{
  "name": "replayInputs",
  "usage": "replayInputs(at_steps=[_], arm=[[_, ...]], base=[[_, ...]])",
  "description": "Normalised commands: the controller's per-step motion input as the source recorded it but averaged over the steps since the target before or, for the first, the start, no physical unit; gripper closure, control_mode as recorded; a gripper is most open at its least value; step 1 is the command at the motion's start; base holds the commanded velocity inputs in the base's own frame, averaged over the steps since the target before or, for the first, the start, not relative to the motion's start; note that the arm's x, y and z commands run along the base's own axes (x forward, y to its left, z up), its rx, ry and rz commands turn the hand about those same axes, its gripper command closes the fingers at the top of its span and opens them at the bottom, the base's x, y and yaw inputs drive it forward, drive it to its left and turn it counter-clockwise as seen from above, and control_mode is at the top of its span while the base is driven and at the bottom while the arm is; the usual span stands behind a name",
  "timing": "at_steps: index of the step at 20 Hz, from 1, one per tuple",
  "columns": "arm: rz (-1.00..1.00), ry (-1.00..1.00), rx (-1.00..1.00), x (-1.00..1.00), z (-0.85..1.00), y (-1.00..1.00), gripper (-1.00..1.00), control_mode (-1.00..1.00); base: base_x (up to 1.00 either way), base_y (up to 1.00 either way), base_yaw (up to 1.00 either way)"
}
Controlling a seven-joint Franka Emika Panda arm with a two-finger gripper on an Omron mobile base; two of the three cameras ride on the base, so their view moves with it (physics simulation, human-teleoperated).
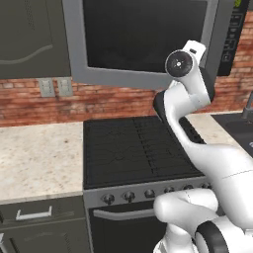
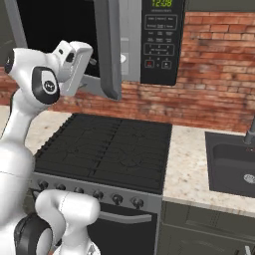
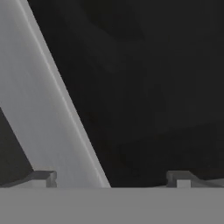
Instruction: Pick the avocado from the sink and place it in the bowl. Then pick the bowl and place it in the microwave. Then close the microwave door and press the start button.
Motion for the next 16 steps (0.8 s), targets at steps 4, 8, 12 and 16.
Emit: replayInputs(at_steps=[4,8,12,16], arm=[[0.0,0.03,0.0,0.75,0.01,-0.37,-1.0,-1.0],[0.0,0.0,0.0,0.48,0.0,-0.33,-1.0,-1.0],[0.0,0.0,0.0,0.49,0.0,-0.25,-1.0,-1.0],[0.0,0.0,0.0,0.35,0.0,-0.19,-1.0,-1.0]], base=[[0.0,0.0,0.0],[0.0,0.0,0.0],[0.0,0.0,0.0],[0.0,0.0,0.0]])
